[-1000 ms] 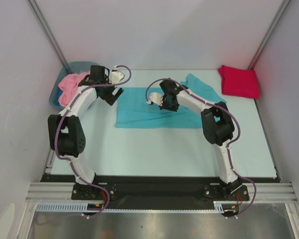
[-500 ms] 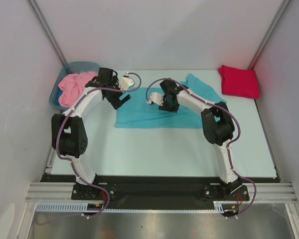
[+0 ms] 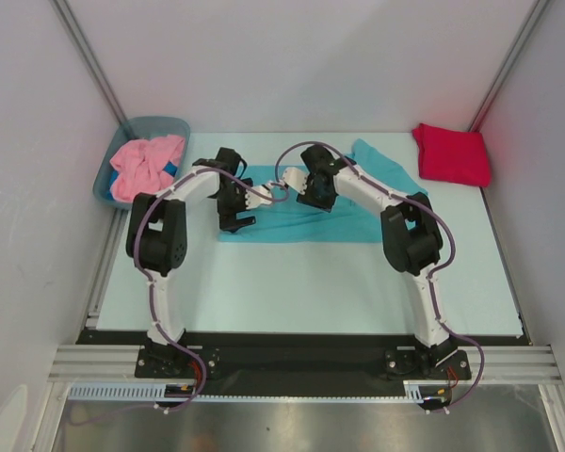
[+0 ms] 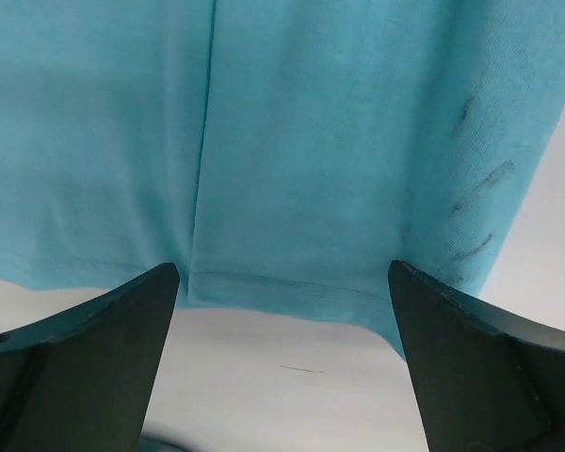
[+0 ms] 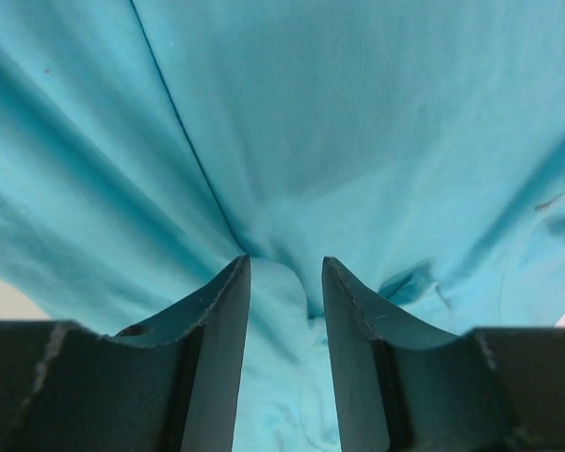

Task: Fold and stack the t-shirts
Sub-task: Fold the tshirt

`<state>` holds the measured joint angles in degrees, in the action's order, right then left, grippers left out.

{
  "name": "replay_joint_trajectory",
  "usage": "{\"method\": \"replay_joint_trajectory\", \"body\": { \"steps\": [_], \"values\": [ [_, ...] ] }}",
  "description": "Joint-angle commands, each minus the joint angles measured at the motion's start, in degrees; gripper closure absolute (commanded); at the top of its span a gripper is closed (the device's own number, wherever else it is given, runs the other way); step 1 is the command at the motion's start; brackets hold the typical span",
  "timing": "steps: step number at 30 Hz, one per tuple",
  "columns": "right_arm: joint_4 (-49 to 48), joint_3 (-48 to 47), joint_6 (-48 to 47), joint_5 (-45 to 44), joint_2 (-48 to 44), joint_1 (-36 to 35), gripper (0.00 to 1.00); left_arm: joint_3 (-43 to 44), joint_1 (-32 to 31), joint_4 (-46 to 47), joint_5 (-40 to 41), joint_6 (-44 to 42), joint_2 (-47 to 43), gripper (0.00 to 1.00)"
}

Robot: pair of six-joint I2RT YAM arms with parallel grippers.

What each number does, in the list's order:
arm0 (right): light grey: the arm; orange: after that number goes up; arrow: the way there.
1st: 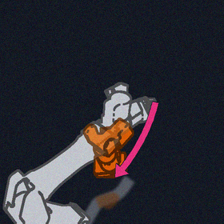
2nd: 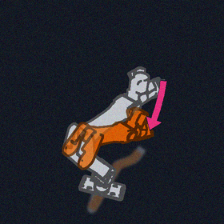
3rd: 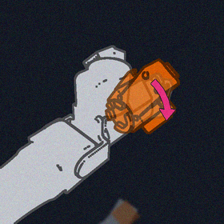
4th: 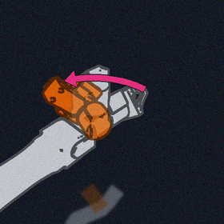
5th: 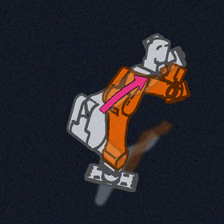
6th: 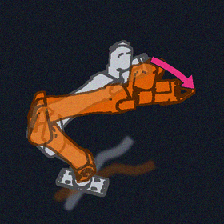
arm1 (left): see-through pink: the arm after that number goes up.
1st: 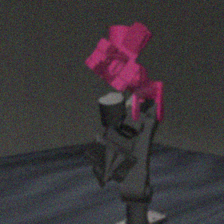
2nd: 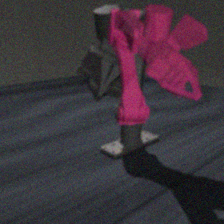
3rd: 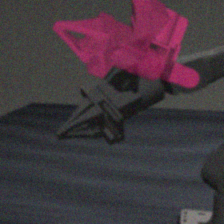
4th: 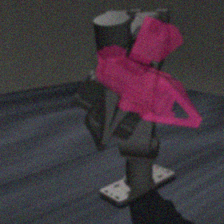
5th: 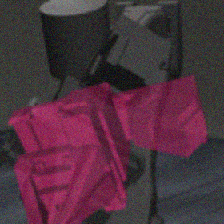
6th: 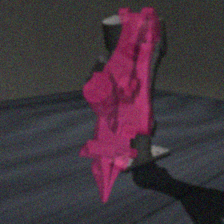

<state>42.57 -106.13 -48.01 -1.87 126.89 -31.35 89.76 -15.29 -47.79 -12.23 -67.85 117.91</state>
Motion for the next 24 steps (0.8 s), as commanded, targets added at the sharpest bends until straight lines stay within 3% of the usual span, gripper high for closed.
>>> {"method": "replay_joint_trajectory", "body": {
  "steps": [1, 4, 7, 8, 12, 16, 20, 24],
  "values": [
    [-0.38, -1.71, 3.62, 1.86, -0.94, 0.76, 0.59, 3.76, -0.36, -2.13, -2.1, -5.44, 0.3, 0.0],
    [-0.55, -2.68, 5.99, 3.54, 0.02, 1.47, 0.59, 4.89, 0.25, -0.12, -1.22, -2.4, 0.57, 0.0],
    [-0.47, -4.08, 7.31, 4.24, 0.64, 1.47, 0.59, 6.57, 2.53, 3.57, -1.65, 10.52, -0.74, 0.0],
    [-0.73, -4.52, 7.58, 4.59, 0.81, 1.3, 0.59, 5.96, 3.33, 4.8, -1.4, 16.12, -1.97, 0.0],
    [0.14, -7.15, 8.98, 6.96, 1.95, 1.3, 0.58, -1.84, 7.81, 15.58, 0.88, 24.15, -10.93, 0.0],
    [5.4, -13.82, 10.83, 11.88, 5.64, 1.47, 0.58, -10.54, 10.8, 21.94, 6.51, 26.63, -18.93, 0.0],
    [11.74, -22.62, 12.5, 18.9, 12.75, 1.38, 0.59, -14.17, 10.98, 23.71, 8.01, 27.25, -23.42, 0.0],
    [13.59, -26.94, 12.5, 20.59, 15.4, 0.77, 0.6, -15.75, 10.98, 23.27, 8.71, 28.04, -26.05, 0.0]
  ]
}}
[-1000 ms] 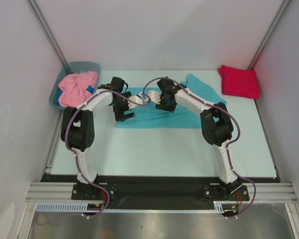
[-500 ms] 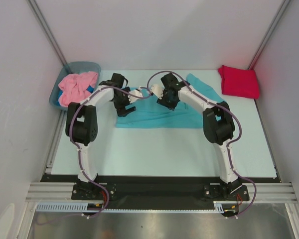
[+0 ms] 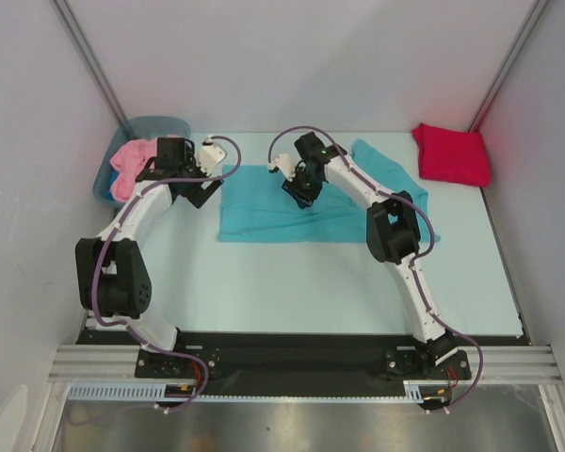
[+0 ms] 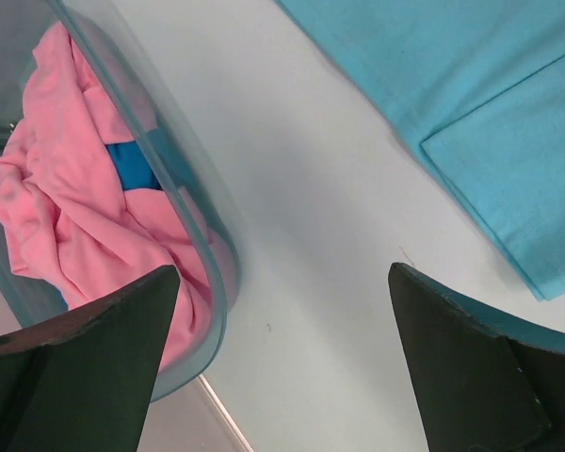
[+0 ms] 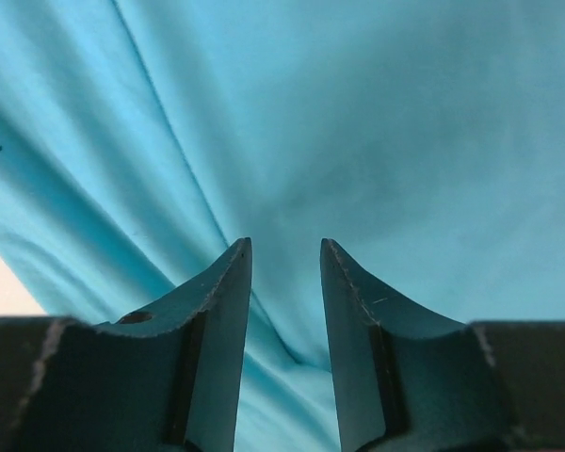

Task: Fold and stack the t-shirts
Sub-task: Fold the tshirt

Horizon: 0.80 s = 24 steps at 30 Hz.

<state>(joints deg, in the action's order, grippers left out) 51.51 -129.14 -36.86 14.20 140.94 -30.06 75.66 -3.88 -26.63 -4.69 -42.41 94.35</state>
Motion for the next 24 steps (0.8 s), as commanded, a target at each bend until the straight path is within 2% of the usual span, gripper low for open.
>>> {"method": "replay_joint_trajectory", "body": {
  "steps": [1, 9, 14, 24],
  "values": [
    [4.57, -4.01, 1.09, 4.87, 1.35, -0.61, 0.6, -2.26, -0.43, 2.02, 1.26, 2.69, -2.93, 0.0],
    [5.8, -3.05, 0.3, 5.76, -0.05, -2.37, 0.58, -2.97, -0.43, 2.2, 0.91, 3.13, -3.82, 0.0],
    [3.78, -0.76, 1.35, 6.63, -3.83, -2.81, 0.58, -1.65, -0.51, 2.11, -0.41, 4.44, -2.5, 0.0],
    [5.0, 0.12, 1.79, 7.68, -5.42, -3.51, 0.59, 0.89, -0.95, 1.94, -1.02, 4.45, -0.48, 0.0]
  ]
}}
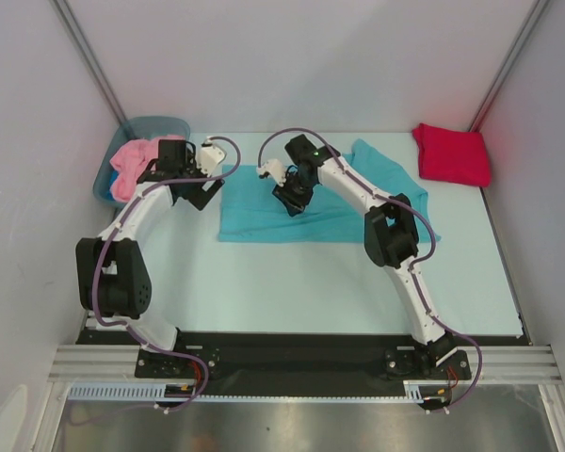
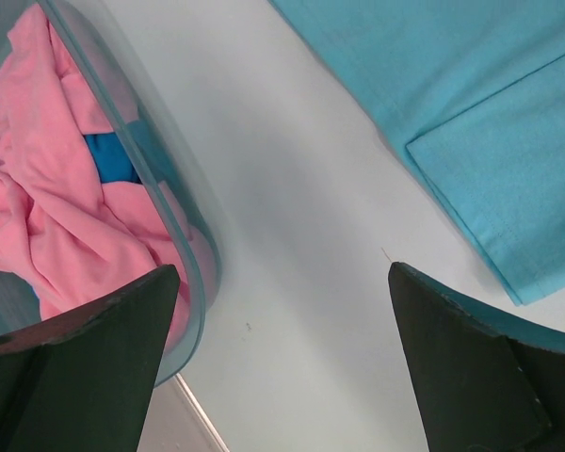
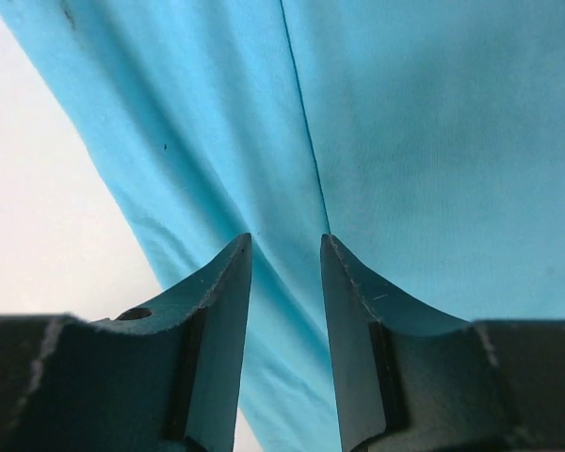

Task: Fold and stack the t-shirts
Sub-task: Fold the tshirt

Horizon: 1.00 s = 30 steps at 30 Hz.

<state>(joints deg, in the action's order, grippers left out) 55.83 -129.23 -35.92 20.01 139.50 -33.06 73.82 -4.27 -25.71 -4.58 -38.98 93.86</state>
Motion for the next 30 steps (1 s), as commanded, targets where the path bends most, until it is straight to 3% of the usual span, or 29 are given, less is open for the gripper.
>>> {"method": "replay_joint_trajectory", "body": {
  "steps": [1, 22, 30],
  "values": [
    [0.77, 0.29, 0.77, 1.96, -4.15, -0.69, 0.59, 2.82, -0.56, 1.02, -1.13, 0.93, 0.26, 0.0],
    [2.09, 1.0, -0.2, 2.75, -1.08, 0.63, 0.62, 4.84, -1.44, 0.67, -1.22, 0.4, 1.58, 0.0],
    [0.68, 0.73, 0.33, 2.93, 1.03, 2.21, 0.58, 4.93, -1.79, 0.67, -0.78, 0.31, 1.93, 0.0]
  ]
}}
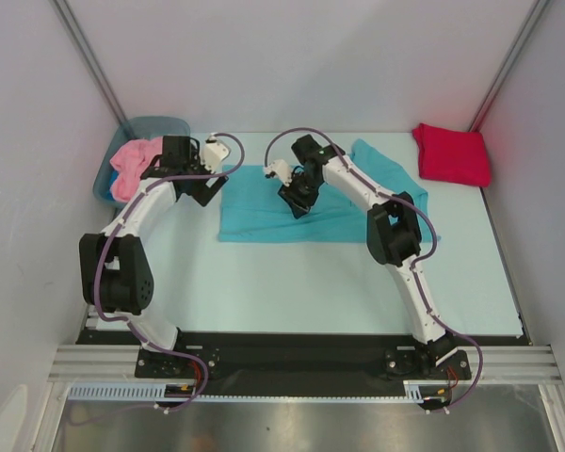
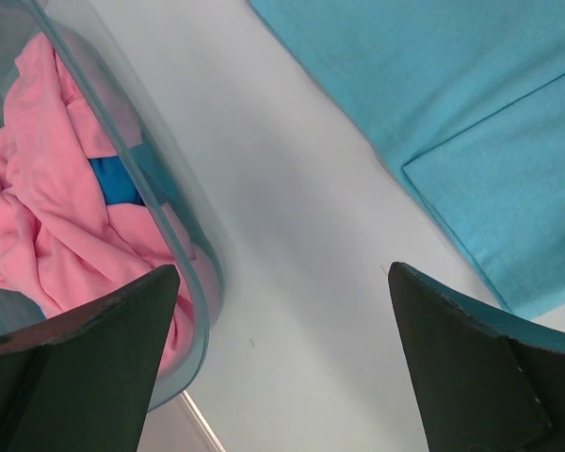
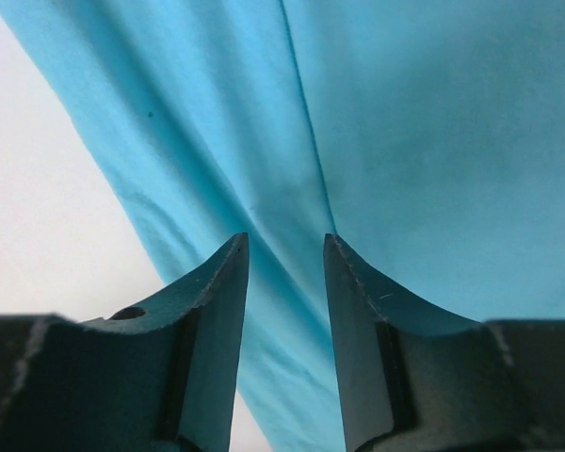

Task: Fold and stack the t-shirts
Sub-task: Fold the tshirt

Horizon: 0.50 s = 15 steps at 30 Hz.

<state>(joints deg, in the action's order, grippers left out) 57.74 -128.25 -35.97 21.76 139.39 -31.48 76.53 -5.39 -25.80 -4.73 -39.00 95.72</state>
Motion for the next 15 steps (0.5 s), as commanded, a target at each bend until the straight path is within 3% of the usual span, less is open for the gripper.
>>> {"method": "replay_joint_trajectory", "body": {
  "steps": [1, 15],
  "values": [
    [-1.31, -0.25, 0.37, 1.09, 1.23, 0.81, 0.56, 2.3, -0.76, 0.75, -0.63, 0.24, 0.08, 0.0],
    [-1.57, -0.43, 2.48, 4.26, 1.67, 0.64, 0.53, 3.01, -1.47, 0.75, 0.25, -0.81, 0.96, 0.0]
  ]
}}
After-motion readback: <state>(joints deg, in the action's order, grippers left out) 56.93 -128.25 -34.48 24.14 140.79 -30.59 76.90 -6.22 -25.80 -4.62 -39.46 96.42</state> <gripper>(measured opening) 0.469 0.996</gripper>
